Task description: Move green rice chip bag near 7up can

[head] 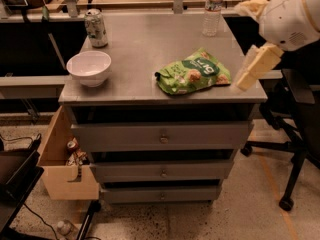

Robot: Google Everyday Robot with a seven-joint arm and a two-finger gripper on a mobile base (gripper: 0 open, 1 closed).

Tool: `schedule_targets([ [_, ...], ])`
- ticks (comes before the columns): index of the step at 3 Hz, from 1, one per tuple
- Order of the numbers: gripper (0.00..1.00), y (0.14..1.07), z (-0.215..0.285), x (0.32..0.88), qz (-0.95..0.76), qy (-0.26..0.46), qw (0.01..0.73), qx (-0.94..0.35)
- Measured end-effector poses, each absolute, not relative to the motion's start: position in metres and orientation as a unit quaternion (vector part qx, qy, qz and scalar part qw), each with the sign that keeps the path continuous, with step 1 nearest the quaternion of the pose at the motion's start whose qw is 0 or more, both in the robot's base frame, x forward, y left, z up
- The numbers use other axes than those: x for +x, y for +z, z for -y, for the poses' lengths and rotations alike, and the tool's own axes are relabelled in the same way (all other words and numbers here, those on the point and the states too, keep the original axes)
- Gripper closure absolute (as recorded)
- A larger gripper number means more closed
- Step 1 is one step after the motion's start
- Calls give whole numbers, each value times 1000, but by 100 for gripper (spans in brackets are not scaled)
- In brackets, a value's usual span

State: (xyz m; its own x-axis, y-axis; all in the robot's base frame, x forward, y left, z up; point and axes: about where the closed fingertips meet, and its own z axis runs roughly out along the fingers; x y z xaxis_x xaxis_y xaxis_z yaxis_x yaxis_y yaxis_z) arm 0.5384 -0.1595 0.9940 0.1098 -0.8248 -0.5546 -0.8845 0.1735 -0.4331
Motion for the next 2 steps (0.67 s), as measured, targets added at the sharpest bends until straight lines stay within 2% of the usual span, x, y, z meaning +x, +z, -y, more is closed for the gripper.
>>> schedule_targets([
  [1, 0, 995, 122, 588, -569, 82, 435, -693],
  [2, 0, 1007, 132, 601, -540, 54, 454, -706],
])
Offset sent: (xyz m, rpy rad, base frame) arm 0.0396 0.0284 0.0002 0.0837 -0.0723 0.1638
